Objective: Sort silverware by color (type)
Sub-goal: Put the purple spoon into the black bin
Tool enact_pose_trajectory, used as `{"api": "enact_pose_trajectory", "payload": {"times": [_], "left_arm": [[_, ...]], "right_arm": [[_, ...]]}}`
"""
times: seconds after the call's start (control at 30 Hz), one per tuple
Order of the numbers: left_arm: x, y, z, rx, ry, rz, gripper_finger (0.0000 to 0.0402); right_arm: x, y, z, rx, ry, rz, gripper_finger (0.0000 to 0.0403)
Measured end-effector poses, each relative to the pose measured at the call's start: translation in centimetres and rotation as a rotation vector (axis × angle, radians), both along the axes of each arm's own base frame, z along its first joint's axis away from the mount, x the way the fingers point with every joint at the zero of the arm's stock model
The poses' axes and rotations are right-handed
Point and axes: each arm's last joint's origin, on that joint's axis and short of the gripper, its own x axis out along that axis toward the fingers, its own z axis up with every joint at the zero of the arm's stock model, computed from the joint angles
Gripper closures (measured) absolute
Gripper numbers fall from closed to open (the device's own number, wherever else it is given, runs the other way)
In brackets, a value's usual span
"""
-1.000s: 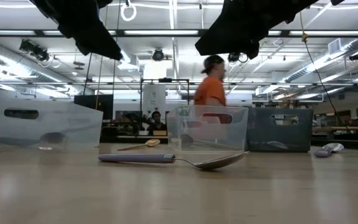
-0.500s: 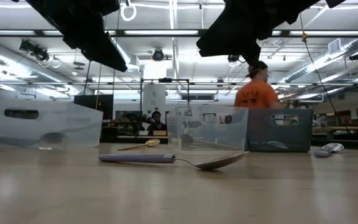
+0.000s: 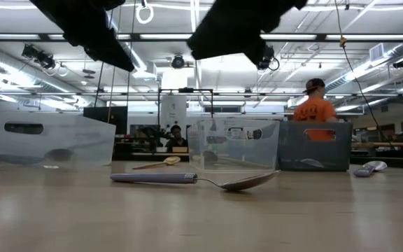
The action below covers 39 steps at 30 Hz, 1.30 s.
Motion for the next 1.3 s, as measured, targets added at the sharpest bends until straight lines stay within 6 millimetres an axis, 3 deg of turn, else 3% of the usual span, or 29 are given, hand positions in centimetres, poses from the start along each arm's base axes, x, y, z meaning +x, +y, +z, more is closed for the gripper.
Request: {"api": "enact_pose_trajectory", "payload": {"times": [0.37, 0.5, 0.8, 0.97, 1.3], "left_arm": [[-2.4, 0.7, 0.9, -0.068, 0.033, 0.066, 0.0271], [-2.5, 0.6, 0.8, -0.079, 0.044, 0.073, 0.0271], [-2.3, 0.5, 0.7, -0.079, 0.043, 0.068, 0.0271], [-2.3, 0.5, 0.7, -0.079, 0.043, 0.069, 0.0271], [-2.3, 0.5, 0.7, -0.081, 0.042, 0.071, 0.0271]], "right_arm": [[4.0, 1.8, -1.2, 0.004, 0.069, 0.123, 0.0295], [4.4, 1.7, -2.8, -0.015, 0.115, 0.138, 0.0280], [5.2, 1.3, -6.4, -0.073, 0.197, 0.160, 0.0206], [5.3, 1.8, -8.2, -0.155, 0.218, 0.152, 0.0204], [5.2, 2.1, -10.0, -0.171, 0.265, 0.135, 0.0220]]}}
